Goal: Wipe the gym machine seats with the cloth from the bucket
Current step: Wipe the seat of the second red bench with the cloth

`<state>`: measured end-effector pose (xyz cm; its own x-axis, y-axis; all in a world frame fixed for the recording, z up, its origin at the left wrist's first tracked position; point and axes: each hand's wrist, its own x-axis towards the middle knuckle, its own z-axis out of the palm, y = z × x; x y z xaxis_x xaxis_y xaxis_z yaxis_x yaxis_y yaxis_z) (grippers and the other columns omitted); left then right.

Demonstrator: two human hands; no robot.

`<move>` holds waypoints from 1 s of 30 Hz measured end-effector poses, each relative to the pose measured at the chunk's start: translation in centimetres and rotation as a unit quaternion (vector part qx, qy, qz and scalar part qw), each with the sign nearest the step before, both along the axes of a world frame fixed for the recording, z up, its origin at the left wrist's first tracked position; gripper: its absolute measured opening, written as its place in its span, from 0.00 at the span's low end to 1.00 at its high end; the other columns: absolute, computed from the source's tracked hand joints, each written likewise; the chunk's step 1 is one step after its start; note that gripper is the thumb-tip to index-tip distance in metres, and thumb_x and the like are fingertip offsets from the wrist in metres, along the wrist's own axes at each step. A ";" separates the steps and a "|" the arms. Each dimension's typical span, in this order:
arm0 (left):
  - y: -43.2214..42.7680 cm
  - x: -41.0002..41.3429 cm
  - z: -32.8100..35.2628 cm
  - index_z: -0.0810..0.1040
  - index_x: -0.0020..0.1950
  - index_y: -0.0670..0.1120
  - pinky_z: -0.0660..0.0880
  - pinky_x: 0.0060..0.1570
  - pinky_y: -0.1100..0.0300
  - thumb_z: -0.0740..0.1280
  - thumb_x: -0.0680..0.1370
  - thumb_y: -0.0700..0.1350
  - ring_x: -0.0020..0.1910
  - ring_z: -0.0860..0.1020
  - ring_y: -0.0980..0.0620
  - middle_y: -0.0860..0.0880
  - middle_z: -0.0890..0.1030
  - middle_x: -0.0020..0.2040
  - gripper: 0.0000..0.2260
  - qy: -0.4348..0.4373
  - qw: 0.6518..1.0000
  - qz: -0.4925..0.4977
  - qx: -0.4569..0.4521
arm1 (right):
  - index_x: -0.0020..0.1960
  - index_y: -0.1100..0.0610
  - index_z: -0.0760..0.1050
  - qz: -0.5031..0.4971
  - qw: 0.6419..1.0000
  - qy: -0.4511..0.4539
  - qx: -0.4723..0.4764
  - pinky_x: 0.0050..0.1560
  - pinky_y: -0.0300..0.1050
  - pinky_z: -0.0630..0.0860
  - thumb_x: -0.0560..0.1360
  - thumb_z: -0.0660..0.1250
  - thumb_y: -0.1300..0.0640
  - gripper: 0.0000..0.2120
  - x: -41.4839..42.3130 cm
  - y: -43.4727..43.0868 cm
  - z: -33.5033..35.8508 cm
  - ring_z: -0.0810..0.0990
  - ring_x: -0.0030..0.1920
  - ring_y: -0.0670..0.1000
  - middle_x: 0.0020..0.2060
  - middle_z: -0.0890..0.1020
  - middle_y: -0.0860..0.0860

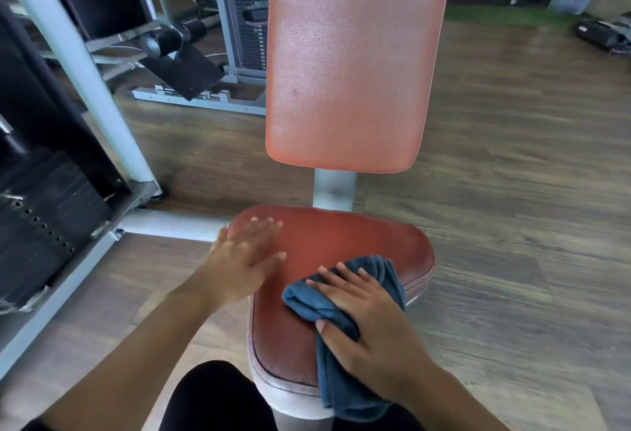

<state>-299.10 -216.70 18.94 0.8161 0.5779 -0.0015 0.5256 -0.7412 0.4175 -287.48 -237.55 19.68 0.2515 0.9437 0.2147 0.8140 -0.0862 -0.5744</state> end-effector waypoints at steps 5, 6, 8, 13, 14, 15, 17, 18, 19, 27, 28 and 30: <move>-1.1 -2.6 -1.7 0.57 0.75 0.60 0.37 0.72 0.55 0.35 0.61 0.80 0.73 0.43 0.65 0.62 0.52 0.76 0.48 0.004 1.000 -0.026 -0.017 | 0.69 0.41 0.69 -0.006 1.000 0.011 0.014 0.74 0.39 0.51 0.72 0.56 0.41 0.25 1.0 -0.2 -1.0 0.58 0.72 0.38 0.70 0.68 0.41; -1.0 -2.5 -1.9 0.57 0.75 0.60 0.37 0.71 0.58 0.35 0.61 0.80 0.73 0.43 0.65 0.61 0.52 0.76 0.47 -0.001 1.000 -0.026 -0.016 | 0.68 0.40 0.68 -0.024 1.000 0.013 0.011 0.74 0.40 0.51 0.72 0.56 0.41 0.25 2.2 0.0 -1.2 0.59 0.72 0.39 0.70 0.69 0.42; -1.1 -2.4 -1.8 0.57 0.75 0.60 0.37 0.69 0.63 0.38 0.63 0.79 0.73 0.43 0.66 0.62 0.51 0.76 0.45 0.002 0.999 -0.030 -0.015 | 0.68 0.41 0.69 -0.067 0.998 0.006 -0.001 0.73 0.37 0.49 0.71 0.54 0.39 0.26 4.4 0.4 -1.5 0.60 0.72 0.40 0.69 0.70 0.44; -1.2 -2.4 -1.9 0.55 0.75 0.60 0.38 0.71 0.62 0.33 0.61 0.79 0.73 0.42 0.64 0.61 0.50 0.76 0.47 0.012 0.999 -0.031 -0.018 | 0.68 0.44 0.70 -0.053 0.999 -0.006 0.001 0.70 0.30 0.44 0.70 0.55 0.41 0.27 2.9 0.6 -1.1 0.61 0.72 0.42 0.68 0.70 0.42; -1.1 -2.3 -1.8 0.55 0.75 0.60 0.38 0.70 0.62 0.33 0.61 0.80 0.73 0.42 0.64 0.61 0.50 0.76 0.48 0.013 0.999 -0.033 -0.016 | 0.68 0.44 0.70 -0.036 0.999 -0.001 0.010 0.71 0.31 0.46 0.71 0.57 0.42 0.27 2.0 0.3 -1.0 0.61 0.72 0.40 0.69 0.70 0.41; -1.1 -2.2 -1.7 0.55 0.75 0.59 0.38 0.70 0.63 0.32 0.61 0.80 0.73 0.42 0.64 0.60 0.51 0.76 0.48 0.015 0.999 -0.035 -0.013 | 0.69 0.43 0.70 -0.023 0.999 0.005 0.022 0.72 0.33 0.47 0.71 0.58 0.43 0.26 1.2 -0.1 -1.0 0.60 0.72 0.39 0.69 0.69 0.40; -1.0 -2.0 -1.4 0.56 0.76 0.58 0.38 0.70 0.62 0.31 0.60 0.80 0.73 0.43 0.63 0.58 0.52 0.77 0.50 0.025 0.999 -0.044 -0.003 | 0.69 0.42 0.69 -0.007 0.999 0.021 0.040 0.72 0.35 0.49 0.72 0.59 0.44 0.25 0.6 -0.7 -1.0 0.58 0.72 0.36 0.69 0.68 0.38; -0.9 -1.9 -1.2 0.56 0.76 0.58 0.39 0.71 0.61 0.32 0.60 0.80 0.74 0.44 0.62 0.58 0.52 0.77 0.50 0.031 0.998 -0.047 0.002 | 0.68 0.42 0.69 -0.005 0.999 0.030 0.045 0.72 0.35 0.50 0.72 0.59 0.45 0.24 0.9 -0.9 -1.1 0.58 0.72 0.36 0.69 0.69 0.38; -0.9 -1.8 -0.9 0.57 0.76 0.57 0.39 0.72 0.60 0.33 0.60 0.80 0.74 0.45 0.61 0.57 0.53 0.77 0.50 0.037 0.998 -0.046 0.006 | 0.69 0.43 0.70 -0.006 0.998 0.034 0.048 0.72 0.36 0.51 0.73 0.59 0.45 0.24 1.4 -0.8 -1.3 0.59 0.72 0.37 0.69 0.69 0.38; -1.5 0.6 0.5 0.52 0.77 0.58 0.40 0.72 0.56 0.43 0.70 0.72 0.76 0.43 0.56 0.55 0.48 0.78 0.37 0.091 0.995 -0.045 0.006 | 0.69 0.45 0.70 -0.098 0.993 -0.050 -0.034 0.73 0.39 0.48 0.72 0.53 0.38 0.28 9.4 1.6 -2.1 0.61 0.72 0.44 0.69 0.70 0.43; -1.4 0.7 0.4 0.50 0.77 0.57 0.39 0.72 0.56 0.44 0.71 0.72 0.76 0.42 0.55 0.54 0.47 0.78 0.36 0.101 0.994 -0.038 0.006 | 0.69 0.46 0.69 -0.114 0.991 -0.051 -0.052 0.73 0.38 0.46 0.72 0.54 0.39 0.28 9.9 2.2 -1.9 0.60 0.73 0.44 0.70 0.69 0.44; -1.2 0.8 0.3 0.47 0.77 0.56 0.37 0.71 0.57 0.46 0.71 0.70 0.76 0.39 0.55 0.53 0.44 0.78 0.37 0.119 0.993 -0.021 -0.001 | 0.71 0.46 0.66 -0.135 0.986 -0.063 -0.081 0.73 0.39 0.44 0.76 0.58 0.45 0.23 9.7 3.7 -1.7 0.57 0.74 0.46 0.72 0.66 0.45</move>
<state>-298.30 -217.89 19.25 0.8164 0.5426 -0.1976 0.5774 -0.7644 0.2870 -277.79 -233.82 18.02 0.4784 0.8710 0.1116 0.8130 -0.3913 -0.4311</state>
